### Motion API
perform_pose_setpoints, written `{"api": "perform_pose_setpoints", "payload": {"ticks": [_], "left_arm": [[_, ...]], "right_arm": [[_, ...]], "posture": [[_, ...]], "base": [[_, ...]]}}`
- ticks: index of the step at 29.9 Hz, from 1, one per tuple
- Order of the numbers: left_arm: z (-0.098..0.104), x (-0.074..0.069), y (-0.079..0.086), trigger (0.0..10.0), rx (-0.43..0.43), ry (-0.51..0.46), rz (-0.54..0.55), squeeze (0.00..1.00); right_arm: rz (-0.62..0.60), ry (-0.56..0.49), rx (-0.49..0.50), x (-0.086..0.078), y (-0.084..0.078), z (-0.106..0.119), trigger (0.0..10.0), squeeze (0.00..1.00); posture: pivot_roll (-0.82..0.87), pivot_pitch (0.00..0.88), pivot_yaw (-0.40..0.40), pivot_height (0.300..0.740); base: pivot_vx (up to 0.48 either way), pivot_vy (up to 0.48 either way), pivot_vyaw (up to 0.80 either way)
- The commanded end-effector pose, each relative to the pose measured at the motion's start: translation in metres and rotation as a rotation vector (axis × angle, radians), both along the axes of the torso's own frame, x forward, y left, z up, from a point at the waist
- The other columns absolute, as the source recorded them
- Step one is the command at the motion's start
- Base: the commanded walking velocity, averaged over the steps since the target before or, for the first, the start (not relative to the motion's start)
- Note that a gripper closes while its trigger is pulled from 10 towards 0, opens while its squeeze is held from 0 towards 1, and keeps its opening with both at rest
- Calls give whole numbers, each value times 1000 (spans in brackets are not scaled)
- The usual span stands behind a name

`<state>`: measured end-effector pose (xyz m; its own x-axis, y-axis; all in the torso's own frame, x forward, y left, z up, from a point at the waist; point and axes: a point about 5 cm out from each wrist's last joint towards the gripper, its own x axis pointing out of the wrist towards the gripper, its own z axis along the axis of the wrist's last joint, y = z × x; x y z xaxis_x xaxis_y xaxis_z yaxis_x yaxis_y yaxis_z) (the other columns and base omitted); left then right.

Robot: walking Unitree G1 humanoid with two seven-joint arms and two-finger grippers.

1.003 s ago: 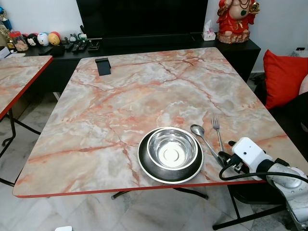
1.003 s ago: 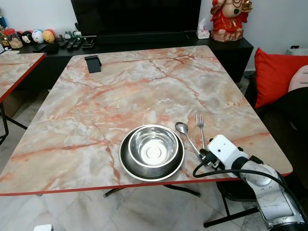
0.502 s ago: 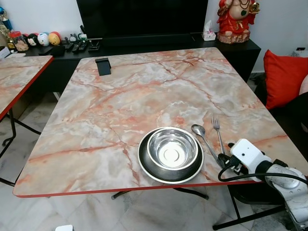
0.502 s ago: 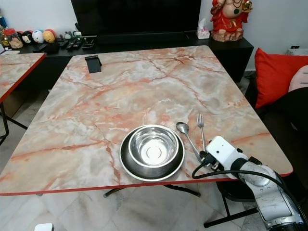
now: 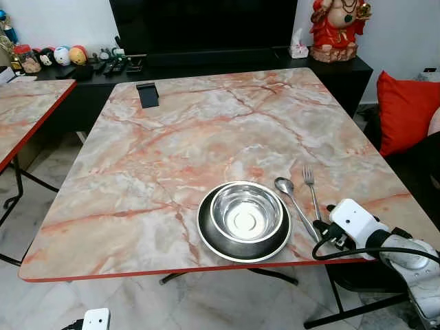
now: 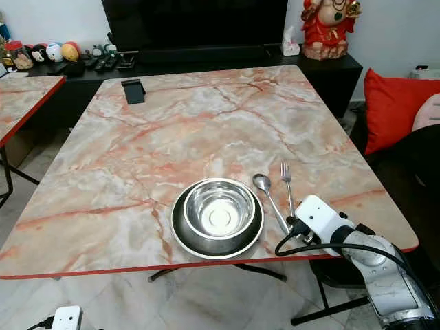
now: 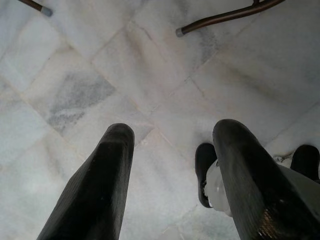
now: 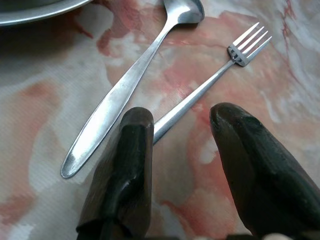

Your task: Setting the table

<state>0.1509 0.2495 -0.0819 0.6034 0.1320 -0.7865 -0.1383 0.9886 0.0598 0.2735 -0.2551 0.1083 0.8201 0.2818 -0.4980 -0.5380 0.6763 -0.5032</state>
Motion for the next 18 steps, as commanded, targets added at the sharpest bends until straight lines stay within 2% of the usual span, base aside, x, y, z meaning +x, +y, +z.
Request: {"api": "perform_pose_setpoints", "payload": {"ticks": [1,6,18], "left_arm": [[-2,-8,4,10000,4,28,12,0],[-6,-14,0,10000,0,41,13,0],[-7,-14,-3,10000,-1,48,13,0]], "right_arm": [[2,7,-4,2,0,1,10000,0],[9,6,2,2,1,3,10000,0],[26,31,9,1,3,1,10000,0]], "posture": [[-122,0,80,707],[-124,0,80,707],[-124,0,80,707]], "base": [[0,0,0],[0,0,0],[0,0,0]]}}
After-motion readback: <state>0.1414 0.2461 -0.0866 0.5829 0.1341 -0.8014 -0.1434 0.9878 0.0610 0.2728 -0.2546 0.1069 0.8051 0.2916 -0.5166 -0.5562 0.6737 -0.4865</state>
